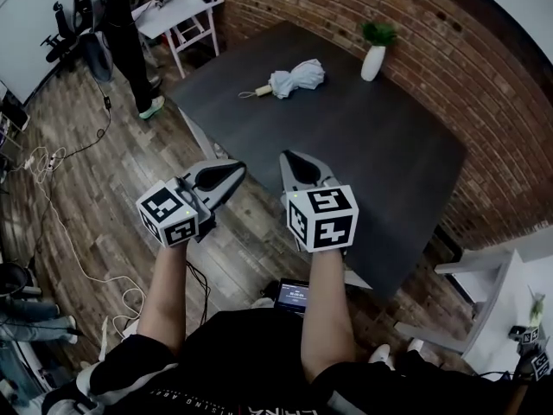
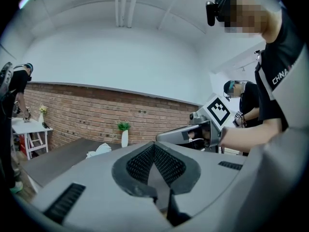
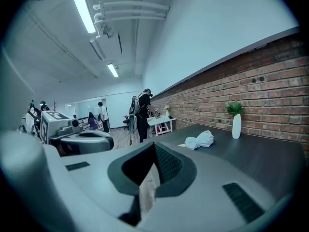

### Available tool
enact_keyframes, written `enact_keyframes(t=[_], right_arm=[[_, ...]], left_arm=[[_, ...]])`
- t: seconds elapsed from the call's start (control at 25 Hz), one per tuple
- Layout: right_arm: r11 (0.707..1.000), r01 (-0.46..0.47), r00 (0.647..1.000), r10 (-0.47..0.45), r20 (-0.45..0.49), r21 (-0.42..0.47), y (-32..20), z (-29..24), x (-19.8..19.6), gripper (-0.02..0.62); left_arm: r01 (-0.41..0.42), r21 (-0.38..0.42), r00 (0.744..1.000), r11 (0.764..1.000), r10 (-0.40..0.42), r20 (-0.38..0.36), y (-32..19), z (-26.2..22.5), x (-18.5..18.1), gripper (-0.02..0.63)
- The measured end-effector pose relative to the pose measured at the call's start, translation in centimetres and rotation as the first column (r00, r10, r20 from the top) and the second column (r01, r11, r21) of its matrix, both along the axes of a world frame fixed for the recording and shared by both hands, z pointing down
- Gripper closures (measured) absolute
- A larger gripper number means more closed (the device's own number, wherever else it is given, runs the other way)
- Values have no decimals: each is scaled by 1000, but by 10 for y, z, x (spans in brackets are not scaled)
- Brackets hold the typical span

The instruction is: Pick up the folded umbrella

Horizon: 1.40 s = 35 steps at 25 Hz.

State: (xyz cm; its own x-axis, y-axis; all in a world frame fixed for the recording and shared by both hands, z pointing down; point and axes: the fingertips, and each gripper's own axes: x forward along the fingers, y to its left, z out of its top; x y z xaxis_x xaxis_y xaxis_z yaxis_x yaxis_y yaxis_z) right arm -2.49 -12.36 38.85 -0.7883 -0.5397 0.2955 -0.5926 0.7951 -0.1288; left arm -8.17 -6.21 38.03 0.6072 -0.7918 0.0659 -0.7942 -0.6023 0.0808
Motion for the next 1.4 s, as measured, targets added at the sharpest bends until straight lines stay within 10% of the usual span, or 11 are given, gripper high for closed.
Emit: enact_keyframes(t=[0.6, 1.4], right_arm=[[1000, 7, 1000, -6, 26, -27, -70, 10, 6, 586], [995, -102, 995, 102, -15, 18, -210, -1, -103, 586]], left_arm=[[10, 6, 998, 1000, -10, 59, -72, -3, -4, 603], [-138, 14, 990, 990, 138, 9, -236, -5, -128, 603]])
